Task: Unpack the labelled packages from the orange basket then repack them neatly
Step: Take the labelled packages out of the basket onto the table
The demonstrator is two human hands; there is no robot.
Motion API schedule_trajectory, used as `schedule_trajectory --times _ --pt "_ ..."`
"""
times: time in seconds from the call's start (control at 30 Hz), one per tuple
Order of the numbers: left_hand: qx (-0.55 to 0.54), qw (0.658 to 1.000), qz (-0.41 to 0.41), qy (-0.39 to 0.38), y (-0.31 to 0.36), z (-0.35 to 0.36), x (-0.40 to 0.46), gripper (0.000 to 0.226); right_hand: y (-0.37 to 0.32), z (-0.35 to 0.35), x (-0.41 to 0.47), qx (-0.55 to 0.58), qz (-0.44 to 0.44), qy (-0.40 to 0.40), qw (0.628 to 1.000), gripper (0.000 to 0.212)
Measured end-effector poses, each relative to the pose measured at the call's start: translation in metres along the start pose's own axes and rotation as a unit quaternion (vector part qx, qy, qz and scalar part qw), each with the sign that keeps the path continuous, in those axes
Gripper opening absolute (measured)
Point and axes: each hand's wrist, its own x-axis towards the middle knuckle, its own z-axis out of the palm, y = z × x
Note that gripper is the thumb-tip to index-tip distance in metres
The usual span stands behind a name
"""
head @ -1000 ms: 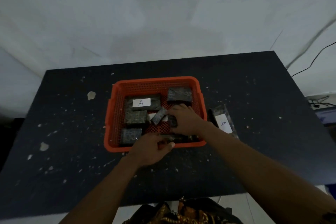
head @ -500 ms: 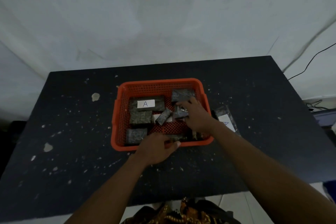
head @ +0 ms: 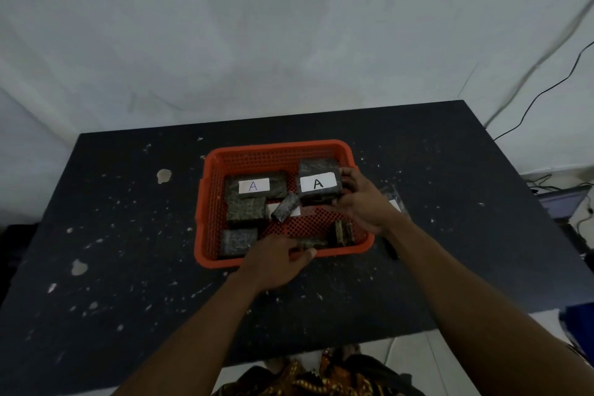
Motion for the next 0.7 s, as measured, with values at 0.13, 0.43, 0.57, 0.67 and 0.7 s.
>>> schedule_trajectory --times 0.13,0.43,0.57,0.67,0.7 --pt "-0.010 1.000 0.001 -0.007 0.002 -0.001 -0.001 0.056 0.005 -0.001 0.000 0.036 -0.001 0.007 0.999 0.065" --pt "-0.039 0.999 0.001 -0.037 0.018 0.002 0.014 0.047 0.010 -0.005 -0.001 -0.019 -0.059 0.094 0.994 0.047" --pt "-0.057 0.998 0.007 -0.013 0.039 0.009 0.032 0.058 0.001 -0.027 -0.006 -0.040 -0.113 0.165 0.979 0.046" --pt "-0.094 0.995 0.027 0.027 0.061 0.012 0.047 0.062 -0.008 -0.054 -0.014 -0.055 -0.165 0.230 0.957 0.043" --pt "-0.105 0.993 0.034 0.042 0.069 0.013 0.052 0.064 -0.010 -0.064 -0.017 -0.066 -0.173 0.252 0.950 0.044"
